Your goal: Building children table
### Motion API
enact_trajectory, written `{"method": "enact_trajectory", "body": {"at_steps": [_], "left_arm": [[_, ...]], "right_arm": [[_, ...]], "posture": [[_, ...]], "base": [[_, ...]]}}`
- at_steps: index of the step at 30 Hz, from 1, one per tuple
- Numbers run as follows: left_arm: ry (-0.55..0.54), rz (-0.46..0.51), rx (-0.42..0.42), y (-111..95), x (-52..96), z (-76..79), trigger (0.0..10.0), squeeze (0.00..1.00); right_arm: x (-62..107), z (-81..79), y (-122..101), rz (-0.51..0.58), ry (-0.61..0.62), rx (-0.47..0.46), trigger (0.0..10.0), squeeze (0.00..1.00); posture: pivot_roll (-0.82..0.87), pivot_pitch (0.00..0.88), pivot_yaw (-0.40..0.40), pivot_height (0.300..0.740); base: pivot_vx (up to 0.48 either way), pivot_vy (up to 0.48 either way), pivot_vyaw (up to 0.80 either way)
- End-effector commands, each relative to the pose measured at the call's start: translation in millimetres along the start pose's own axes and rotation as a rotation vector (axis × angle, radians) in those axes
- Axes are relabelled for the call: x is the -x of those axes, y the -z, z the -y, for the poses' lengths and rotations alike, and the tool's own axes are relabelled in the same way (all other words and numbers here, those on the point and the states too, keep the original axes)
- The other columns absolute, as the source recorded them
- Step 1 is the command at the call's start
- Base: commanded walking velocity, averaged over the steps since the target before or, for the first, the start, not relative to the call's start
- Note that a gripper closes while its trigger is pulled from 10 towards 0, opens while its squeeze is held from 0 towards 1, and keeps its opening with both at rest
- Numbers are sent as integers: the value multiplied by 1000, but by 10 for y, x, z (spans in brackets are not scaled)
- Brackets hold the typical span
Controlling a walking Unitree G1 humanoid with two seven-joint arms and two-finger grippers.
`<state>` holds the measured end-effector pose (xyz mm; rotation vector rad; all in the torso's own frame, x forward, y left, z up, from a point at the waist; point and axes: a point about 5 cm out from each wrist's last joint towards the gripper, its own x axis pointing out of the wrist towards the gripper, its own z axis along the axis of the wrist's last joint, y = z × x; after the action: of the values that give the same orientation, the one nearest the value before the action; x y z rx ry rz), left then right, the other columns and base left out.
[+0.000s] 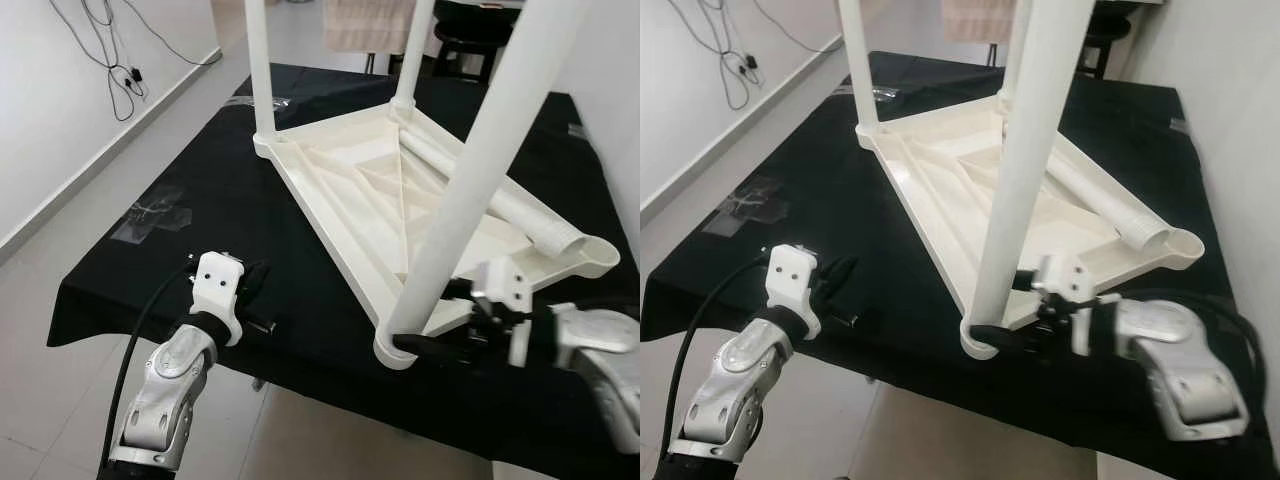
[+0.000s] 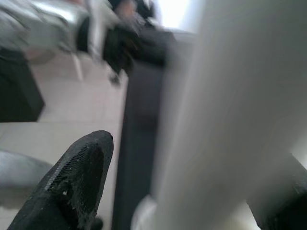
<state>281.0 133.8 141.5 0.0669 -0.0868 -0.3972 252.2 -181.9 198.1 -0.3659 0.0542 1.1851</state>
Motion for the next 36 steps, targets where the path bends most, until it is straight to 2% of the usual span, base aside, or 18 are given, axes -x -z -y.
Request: {"method": "enact_trajectory", "body": {"at_steps": [1,3,4,5,9,10,12,17,21,22,23,26,27,28,31,32,34,36], "left_arm": [[19,-7,-15,5,25,5,10000,0],[39,-10,-30,2,21,28,10000,0],[39,-10,-30,2,21,28,10000,0],[53,-10,-37,-1,22,43,10000,0],[166,-16,-58,-20,78,179,10000,0],[166,-16,-58,-20,78,179,10000,0],[197,-18,-72,-24,99,219,10000,0],[230,-20,-86,-33,125,268,10000,0],[249,-24,-94,-36,153,298,10000,0],[257,-28,-98,-32,170,308,10000,0],[257,-28,-98,-32,170,308,10000,0],[275,-37,-108,-34,203,328,10000,0],[275,-37,-108,-34,203,328,10000,0],[281,-39,-111,-37,218,334,10000,0],[284,-40,-112,-39,229,339,10000,0],[289,-43,-113,-39,246,344,10000,0],[289,-43,-113,-39,246,344,10000,0],[299,-58,-113,-24,308,352,10000,0]], "right_arm": [[-115,-66,-40,18,-48,22,10000,0],[-361,-100,-148,74,-86,79,10000,0],[-361,-100,-148,74,-86,79,10000,0],[-466,-100,-201,100,-94,101,10000,0],[-1045,-37,-529,243,-53,179,10000,0],[-1045,-37,-529,243,-53,179,10000,0],[-1229,-57,-634,276,-51,200,10000,0],[-1411,-38,-688,275,-12,205,10000,0],[-1351,48,-550,197,-19,225,10000,0],[-1199,129,-418,123,-51,245,10000,0],[-1199,129,-418,123,-51,245,10000,0],[-858,333,-157,-62,-100,264,10000,0],[-858,333,-157,-62,-100,264,10000,0],[-741,388,-68,-140,-128,273,10000,0],[-658,420,-13,-192,-147,278,10000,0],[-582,453,50,-251,-173,277,10000,0],[-582,453,50,-251,-173,277,10000,0],[-494,550,181,-386,-206,295,10000,0]], "posture": [[32,115,-5,740],[41,115,-7,740],[41,115,-7,740],[53,114,-10,740],[76,111,-13,740],[76,111,-13,740],[78,111,-14,740],[97,114,-19,740],[96,120,-20,740],[94,121,-20,740],[94,121,-20,740],[88,127,-23,740],[88,127,-23,740],[87,126,-23,740],[87,126,-23,740],[89,124,-24,740],[89,124,-24,740],[100,120,-30,740]], "base": [[0,0,0],[0,0,0],[0,0,0],[0,0,0],[0,0,0],[0,0,0],[0,0,0],[0,0,0],[0,0,0],[0,0,0],[0,0,0],[0,0,0],[0,0,0],[0,0,0],[0,0,0],[0,0,0],[0,0,0],[0,0,0]]}}
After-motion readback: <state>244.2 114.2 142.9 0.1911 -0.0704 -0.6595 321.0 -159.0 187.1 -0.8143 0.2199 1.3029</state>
